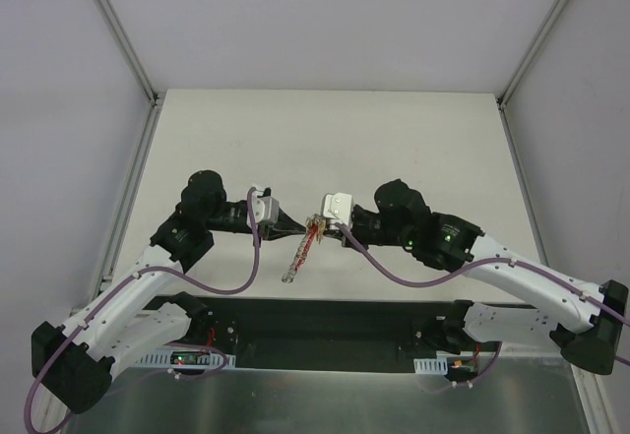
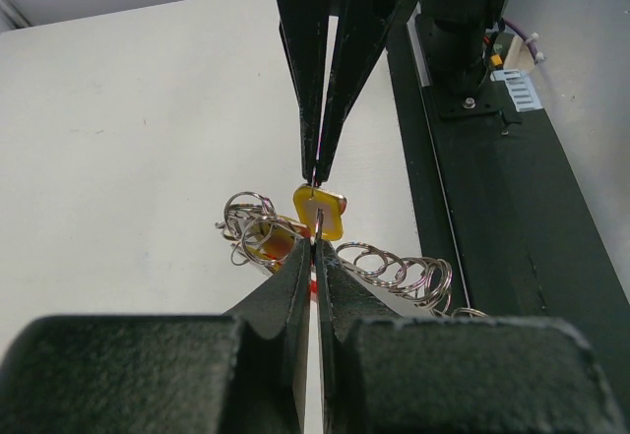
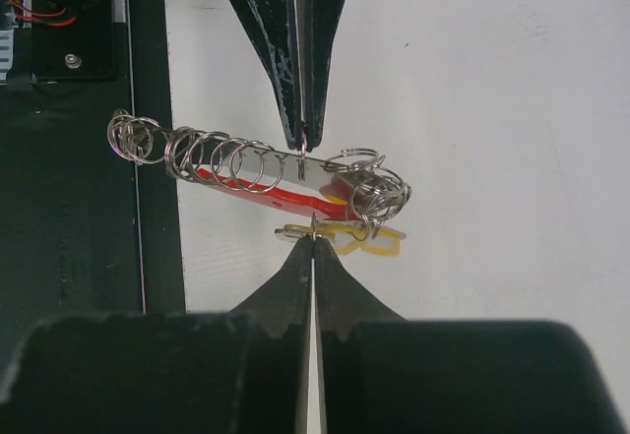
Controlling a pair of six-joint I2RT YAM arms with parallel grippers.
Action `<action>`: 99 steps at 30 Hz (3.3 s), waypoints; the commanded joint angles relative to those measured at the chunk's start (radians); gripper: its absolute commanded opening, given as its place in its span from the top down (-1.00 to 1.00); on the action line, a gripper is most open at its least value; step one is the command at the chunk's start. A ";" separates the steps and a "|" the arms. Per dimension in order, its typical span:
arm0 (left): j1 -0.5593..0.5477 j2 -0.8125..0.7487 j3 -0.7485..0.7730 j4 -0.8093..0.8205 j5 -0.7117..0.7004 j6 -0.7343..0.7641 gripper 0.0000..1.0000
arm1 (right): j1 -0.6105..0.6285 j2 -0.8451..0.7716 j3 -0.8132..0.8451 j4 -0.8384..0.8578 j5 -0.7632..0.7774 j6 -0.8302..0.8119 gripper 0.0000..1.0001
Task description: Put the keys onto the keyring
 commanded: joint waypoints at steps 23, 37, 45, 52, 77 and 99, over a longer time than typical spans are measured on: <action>-0.012 -0.018 -0.025 0.114 0.033 -0.047 1.00 | 0.042 0.014 0.046 0.064 0.043 -0.014 0.98; -0.014 -0.011 -0.023 0.112 0.029 -0.050 1.00 | 0.044 0.005 0.038 0.096 0.025 -0.001 0.98; -0.014 -0.009 -0.022 0.112 0.024 -0.054 1.00 | 0.044 0.002 0.035 0.096 0.019 0.002 0.98; -0.014 -0.031 -0.028 0.118 -0.010 -0.051 1.00 | 0.046 0.003 0.030 0.073 0.059 0.002 0.98; -0.014 -0.043 -0.049 0.169 -0.027 -0.083 1.00 | 0.044 0.006 0.040 0.084 0.026 0.012 0.98; -0.014 -0.024 -0.045 0.172 -0.004 -0.096 1.00 | 0.043 0.014 0.038 0.101 0.013 0.021 0.98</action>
